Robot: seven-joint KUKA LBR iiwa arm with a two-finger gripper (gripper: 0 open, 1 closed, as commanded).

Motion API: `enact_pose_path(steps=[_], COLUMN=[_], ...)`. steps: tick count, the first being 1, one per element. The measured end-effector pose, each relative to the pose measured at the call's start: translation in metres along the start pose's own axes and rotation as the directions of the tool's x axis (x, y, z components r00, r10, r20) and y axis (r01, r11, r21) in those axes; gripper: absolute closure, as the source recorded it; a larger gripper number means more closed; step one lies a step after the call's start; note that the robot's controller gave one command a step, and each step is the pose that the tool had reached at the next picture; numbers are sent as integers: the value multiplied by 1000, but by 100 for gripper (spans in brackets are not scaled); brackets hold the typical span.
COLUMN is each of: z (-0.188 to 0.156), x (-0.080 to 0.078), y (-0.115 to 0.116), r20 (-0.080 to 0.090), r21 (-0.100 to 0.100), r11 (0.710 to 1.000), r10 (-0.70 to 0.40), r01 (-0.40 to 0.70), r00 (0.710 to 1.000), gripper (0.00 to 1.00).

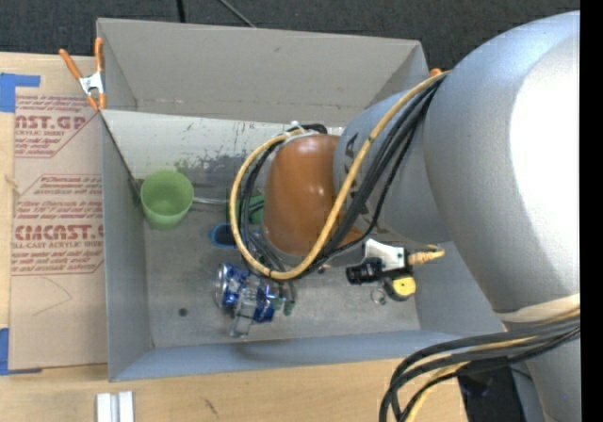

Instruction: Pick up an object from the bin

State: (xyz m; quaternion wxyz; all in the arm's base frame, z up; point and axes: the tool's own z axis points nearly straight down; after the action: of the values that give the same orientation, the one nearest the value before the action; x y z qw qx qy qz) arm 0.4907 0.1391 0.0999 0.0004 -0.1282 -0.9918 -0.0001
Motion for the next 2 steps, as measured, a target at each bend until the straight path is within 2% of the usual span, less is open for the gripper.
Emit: enact_pose_path(steps=[1,2], z=[1,32], x=[5,0], y=[-6,-21], r20=[-1,0], r21=[1,2], r11=[991,993], r10=[131,116], r01=[-131,-116], r00=[991,993], gripper=[0,0])
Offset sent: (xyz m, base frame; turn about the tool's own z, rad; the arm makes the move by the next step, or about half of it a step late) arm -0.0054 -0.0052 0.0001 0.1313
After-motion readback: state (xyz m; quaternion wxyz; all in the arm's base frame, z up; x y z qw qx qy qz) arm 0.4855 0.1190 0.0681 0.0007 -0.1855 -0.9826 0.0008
